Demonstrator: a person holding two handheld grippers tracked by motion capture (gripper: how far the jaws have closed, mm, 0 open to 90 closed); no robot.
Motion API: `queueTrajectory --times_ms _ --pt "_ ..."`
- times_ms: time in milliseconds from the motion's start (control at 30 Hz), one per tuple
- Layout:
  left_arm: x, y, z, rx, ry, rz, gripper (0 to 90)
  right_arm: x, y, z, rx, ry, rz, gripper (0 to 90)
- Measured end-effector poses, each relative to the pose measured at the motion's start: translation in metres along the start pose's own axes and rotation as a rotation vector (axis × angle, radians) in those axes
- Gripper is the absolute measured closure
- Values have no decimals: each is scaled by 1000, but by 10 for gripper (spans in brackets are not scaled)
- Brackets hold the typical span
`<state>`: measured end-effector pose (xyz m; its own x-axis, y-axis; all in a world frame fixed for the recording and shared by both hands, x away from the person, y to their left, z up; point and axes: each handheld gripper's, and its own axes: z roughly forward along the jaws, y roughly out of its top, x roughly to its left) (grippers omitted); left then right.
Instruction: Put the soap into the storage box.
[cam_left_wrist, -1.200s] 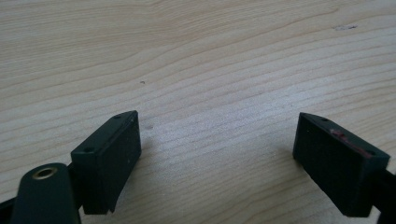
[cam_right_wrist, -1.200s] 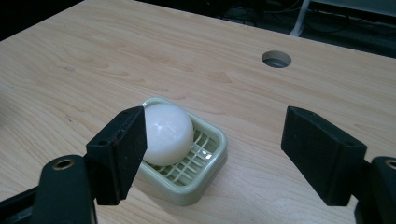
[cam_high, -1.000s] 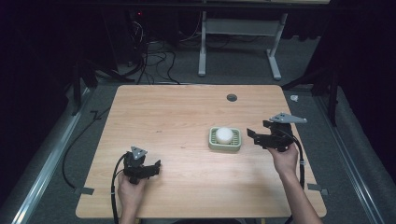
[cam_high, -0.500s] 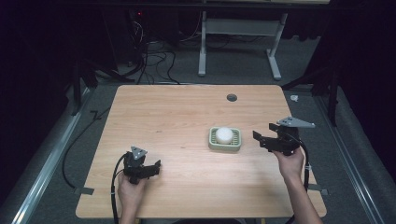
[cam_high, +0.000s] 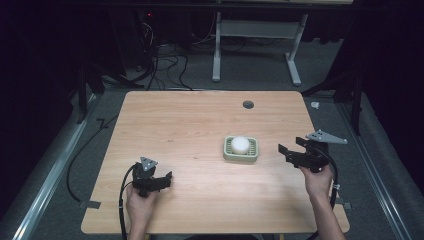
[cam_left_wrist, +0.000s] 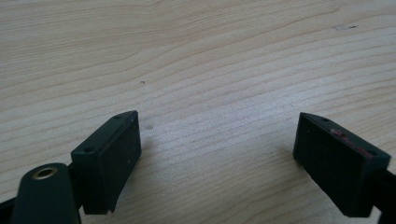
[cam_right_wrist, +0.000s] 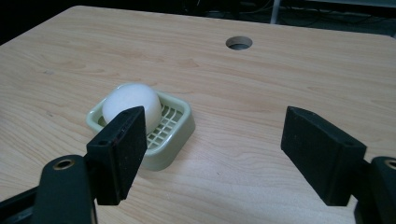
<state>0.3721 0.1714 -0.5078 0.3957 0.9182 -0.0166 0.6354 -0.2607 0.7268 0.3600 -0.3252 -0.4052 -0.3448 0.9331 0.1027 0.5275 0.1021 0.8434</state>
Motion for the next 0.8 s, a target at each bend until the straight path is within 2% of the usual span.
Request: queueTrajectory --times_ms 533,800 --pt "0 0 0 0 1 1 157 -14 -19 -7 1 -22 58 234" --pt "0 0 0 1 1 1 157 -16 -30 -7 13 -17 82 234"
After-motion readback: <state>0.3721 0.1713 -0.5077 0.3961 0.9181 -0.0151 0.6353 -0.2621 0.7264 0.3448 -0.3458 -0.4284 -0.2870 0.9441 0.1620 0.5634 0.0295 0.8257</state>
